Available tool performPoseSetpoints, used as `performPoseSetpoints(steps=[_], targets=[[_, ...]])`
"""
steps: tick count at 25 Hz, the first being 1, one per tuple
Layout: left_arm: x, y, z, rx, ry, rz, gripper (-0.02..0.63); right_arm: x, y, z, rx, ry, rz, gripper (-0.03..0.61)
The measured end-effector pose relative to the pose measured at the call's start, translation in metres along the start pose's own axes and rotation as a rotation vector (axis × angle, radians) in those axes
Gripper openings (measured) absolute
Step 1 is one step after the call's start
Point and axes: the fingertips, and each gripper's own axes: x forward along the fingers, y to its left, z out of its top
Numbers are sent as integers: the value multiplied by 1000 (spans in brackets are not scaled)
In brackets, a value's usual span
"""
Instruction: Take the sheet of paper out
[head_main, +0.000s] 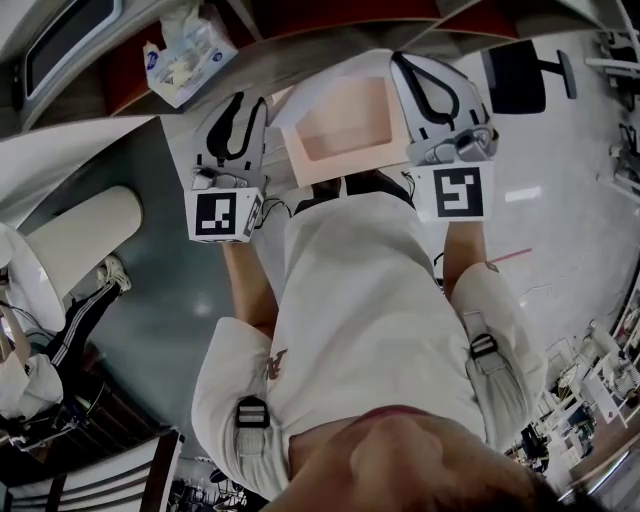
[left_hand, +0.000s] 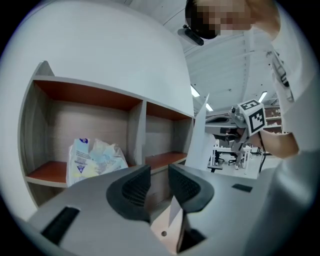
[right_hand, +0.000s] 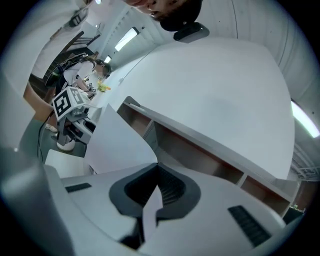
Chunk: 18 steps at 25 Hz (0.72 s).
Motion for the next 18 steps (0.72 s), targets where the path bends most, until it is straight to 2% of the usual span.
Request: performPoseSetpoints(steps=[4, 8, 13, 18], targets=[[-10, -5, 21, 7, -34, -4, 120, -14, -16, 13, 54, -16, -57, 18], [-19, -9, 43, 9, -74, 5, 103, -25, -34, 40, 183, -142, -151, 18], [-23, -15, 58, 52, -82, 43, 61, -31, -36, 49, 218, -172, -169, 18], [-27, -22, 64, 54, -61, 57, 43, -33, -33, 50, 248, -184, -174, 17]])
